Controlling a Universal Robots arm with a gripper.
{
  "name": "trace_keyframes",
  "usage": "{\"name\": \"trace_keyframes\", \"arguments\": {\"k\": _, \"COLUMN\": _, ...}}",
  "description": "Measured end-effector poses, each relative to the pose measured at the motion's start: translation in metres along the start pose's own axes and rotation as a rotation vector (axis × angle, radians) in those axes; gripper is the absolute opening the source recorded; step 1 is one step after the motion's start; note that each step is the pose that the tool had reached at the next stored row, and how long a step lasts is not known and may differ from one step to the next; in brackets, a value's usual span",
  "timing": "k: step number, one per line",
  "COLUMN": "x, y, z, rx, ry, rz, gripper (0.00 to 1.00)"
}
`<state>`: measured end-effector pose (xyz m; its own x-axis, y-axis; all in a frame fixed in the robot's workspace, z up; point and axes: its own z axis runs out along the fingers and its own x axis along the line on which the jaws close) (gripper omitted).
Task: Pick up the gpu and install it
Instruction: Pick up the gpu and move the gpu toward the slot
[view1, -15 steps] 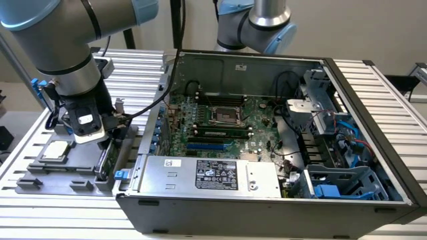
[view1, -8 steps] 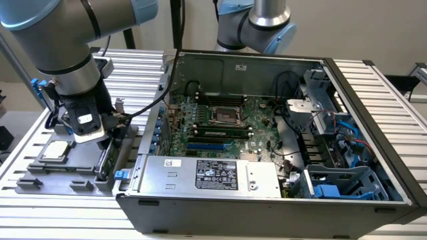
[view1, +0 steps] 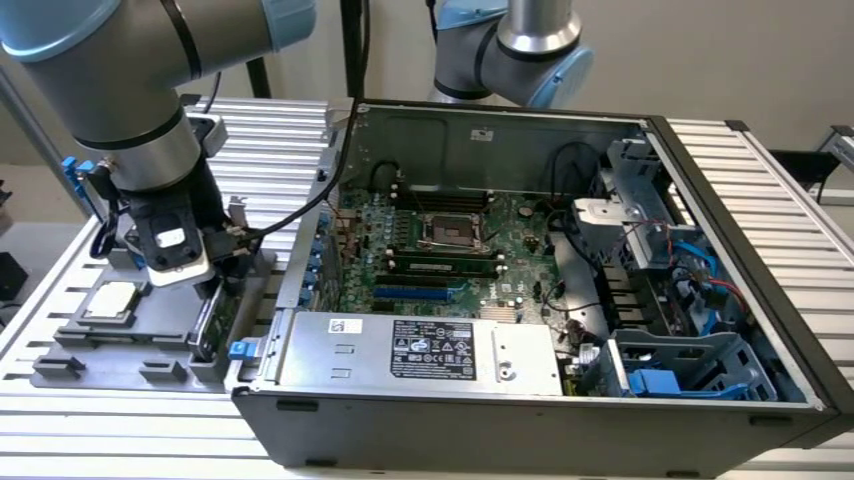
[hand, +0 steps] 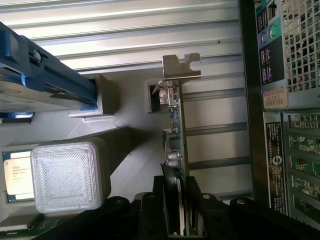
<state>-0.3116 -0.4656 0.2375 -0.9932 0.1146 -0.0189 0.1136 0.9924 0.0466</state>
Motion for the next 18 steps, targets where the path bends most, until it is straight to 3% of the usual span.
{"name": "trace_keyframes", "arguments": {"k": 11, "x": 0.000, "y": 0.0001, "z": -0.0008, "rx": -0.0006, "ry": -0.0004, "rz": 0.000, "gripper": 0.27}}
{"name": "trace_keyframes", "arguments": {"k": 18, "x": 0.000, "y": 0.0009, "z": -0.0198, "rx": 0.0000, "ry": 0.0001, "rz": 0.000, "gripper": 0.27}}
